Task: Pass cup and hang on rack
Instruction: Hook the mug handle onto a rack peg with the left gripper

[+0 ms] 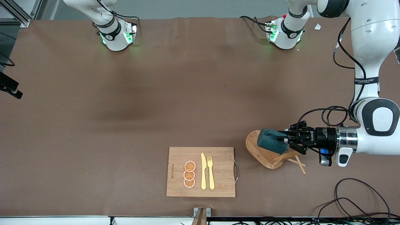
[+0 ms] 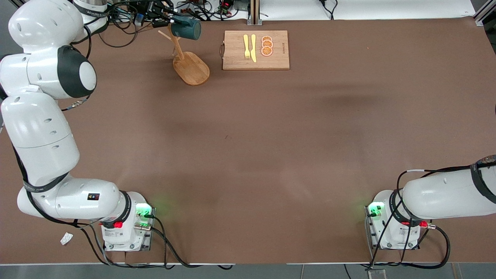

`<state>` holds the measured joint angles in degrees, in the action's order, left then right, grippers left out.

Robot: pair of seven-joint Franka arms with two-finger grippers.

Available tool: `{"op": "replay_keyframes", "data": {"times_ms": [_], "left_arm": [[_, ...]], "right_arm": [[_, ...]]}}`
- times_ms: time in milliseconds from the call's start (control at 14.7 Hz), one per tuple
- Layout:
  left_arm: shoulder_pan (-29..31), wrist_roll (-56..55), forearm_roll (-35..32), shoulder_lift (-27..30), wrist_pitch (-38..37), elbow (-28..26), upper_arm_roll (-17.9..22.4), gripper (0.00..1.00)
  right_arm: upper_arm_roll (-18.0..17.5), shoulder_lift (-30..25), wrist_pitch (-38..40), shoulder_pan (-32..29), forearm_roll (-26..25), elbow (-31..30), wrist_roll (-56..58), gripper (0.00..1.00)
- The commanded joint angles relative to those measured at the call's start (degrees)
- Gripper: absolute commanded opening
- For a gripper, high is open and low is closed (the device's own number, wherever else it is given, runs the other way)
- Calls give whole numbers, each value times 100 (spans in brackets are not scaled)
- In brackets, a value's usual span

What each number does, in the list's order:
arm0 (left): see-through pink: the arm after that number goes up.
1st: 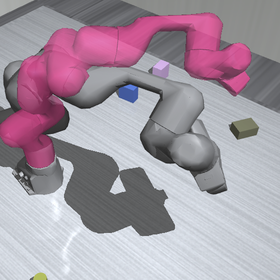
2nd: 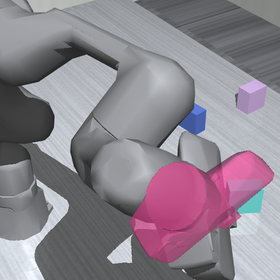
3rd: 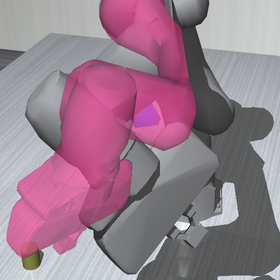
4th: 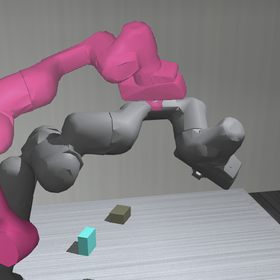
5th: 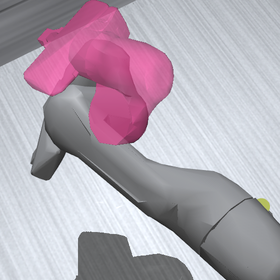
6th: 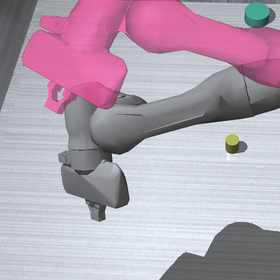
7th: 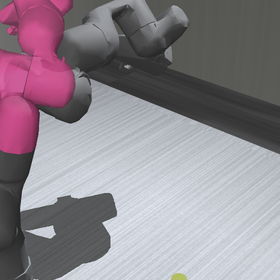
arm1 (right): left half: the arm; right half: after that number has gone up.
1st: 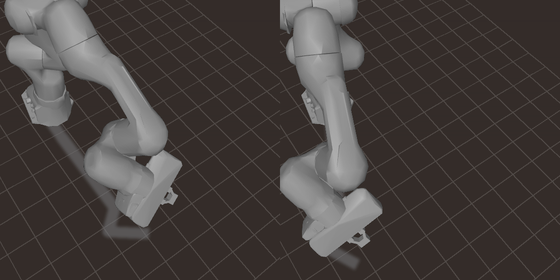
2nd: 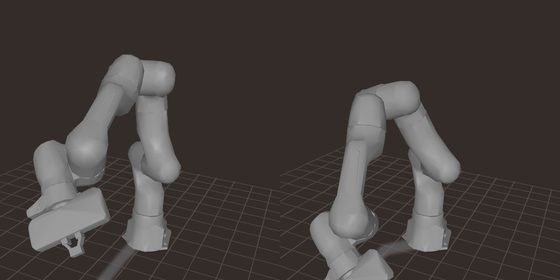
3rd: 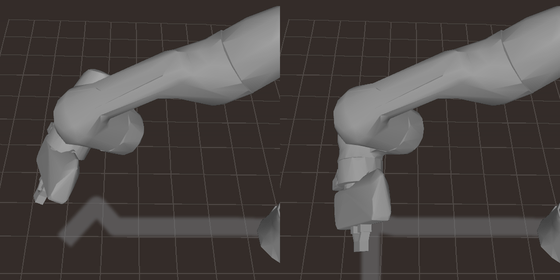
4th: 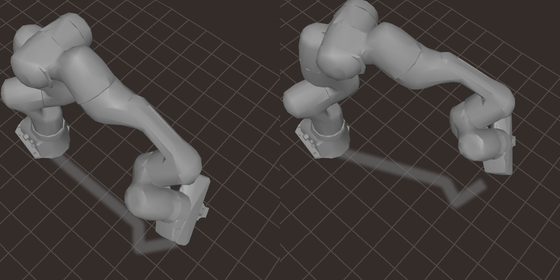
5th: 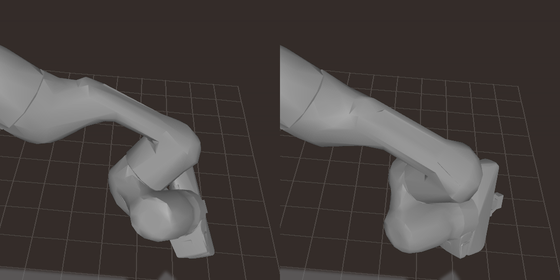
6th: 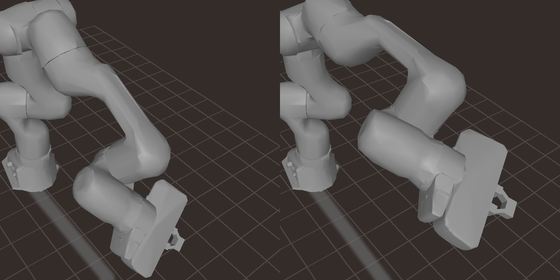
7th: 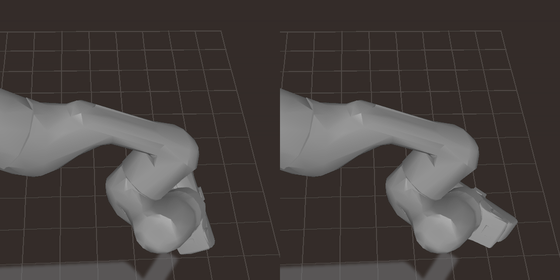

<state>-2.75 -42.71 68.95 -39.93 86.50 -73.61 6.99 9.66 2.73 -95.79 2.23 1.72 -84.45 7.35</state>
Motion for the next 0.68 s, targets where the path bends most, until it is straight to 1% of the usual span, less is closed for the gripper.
{"op": "replay_keyframes", "data": {"times_ms": [0, 476, 612], "left_arm": [[108, 87, 153, -59, -81, 40, -31, 1], [231, 202, 355, -217, -72, 40, -23, 2], [257, 219, 355, -243, -64, 40, -23, 3]], "right_arm": [[-25, 35, 34, -12, -92, 77, -85, 100], [-34, 35, 43, -21, -92, 77, -76, 100], [-25, 35, 43, -21, -92, 77, -76, 100]]}}
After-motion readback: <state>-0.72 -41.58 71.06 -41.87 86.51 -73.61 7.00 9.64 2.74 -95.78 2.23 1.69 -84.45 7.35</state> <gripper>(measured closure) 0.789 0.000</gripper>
